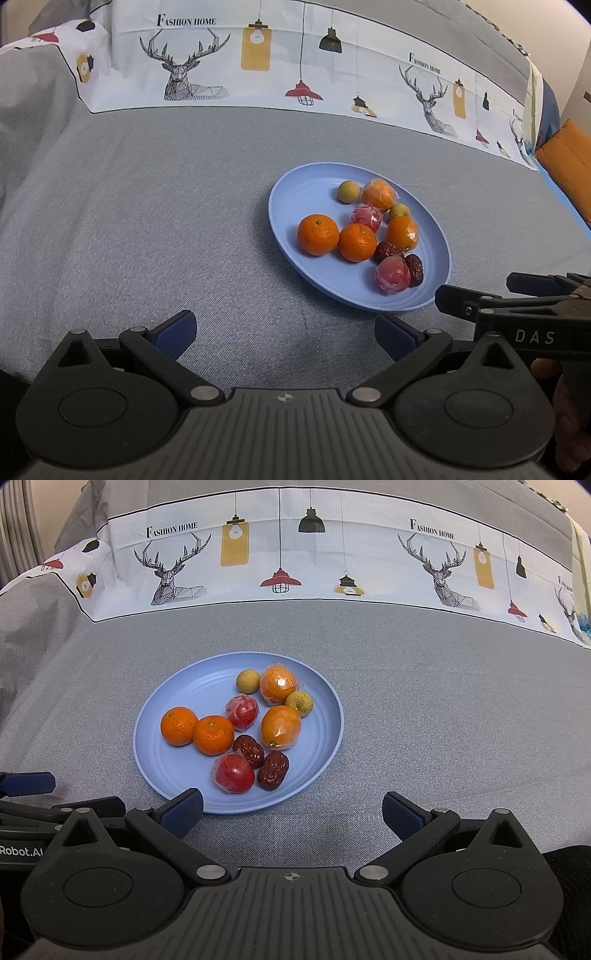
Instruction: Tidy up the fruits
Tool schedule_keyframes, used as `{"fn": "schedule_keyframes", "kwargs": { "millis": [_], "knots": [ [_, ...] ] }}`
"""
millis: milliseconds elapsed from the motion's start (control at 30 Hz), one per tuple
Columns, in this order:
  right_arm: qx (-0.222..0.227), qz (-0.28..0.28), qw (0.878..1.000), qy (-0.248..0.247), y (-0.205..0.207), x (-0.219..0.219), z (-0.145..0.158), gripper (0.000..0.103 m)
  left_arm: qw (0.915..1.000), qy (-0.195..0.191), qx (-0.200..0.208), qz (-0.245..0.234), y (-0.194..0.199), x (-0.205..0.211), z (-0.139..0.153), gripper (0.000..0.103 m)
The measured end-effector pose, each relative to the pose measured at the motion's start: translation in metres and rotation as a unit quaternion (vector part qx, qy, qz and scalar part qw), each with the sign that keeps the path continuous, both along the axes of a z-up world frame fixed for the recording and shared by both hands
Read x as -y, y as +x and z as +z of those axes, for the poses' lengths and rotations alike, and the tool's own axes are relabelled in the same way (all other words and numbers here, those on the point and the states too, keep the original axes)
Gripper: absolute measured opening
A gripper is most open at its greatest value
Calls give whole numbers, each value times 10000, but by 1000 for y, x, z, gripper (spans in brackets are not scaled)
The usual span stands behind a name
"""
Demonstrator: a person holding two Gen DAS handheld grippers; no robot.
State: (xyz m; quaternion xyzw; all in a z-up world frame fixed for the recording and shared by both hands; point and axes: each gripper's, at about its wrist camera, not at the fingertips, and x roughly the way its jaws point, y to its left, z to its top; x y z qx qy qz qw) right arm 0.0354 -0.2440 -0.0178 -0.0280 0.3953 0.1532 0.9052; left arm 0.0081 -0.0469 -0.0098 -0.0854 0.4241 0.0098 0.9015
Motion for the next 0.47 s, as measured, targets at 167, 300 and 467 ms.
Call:
{"fn": "schedule_keyframes", "kwargs": {
  "millis": [167, 300, 467],
  "knots": [
    [102, -91, 9998, 111, -2, 5, 4, 102, 10000, -9, 60, -30, 0, 0, 1, 103],
    [111, -96, 9998, 106, -2, 3, 6, 102, 9999, -73, 133, -62, -1, -2, 3, 103],
    [419, -339, 9979, 354, -1, 16, 19, 102, 9995, -151, 236, -164, 0, 1, 6, 103]
  ]
}}
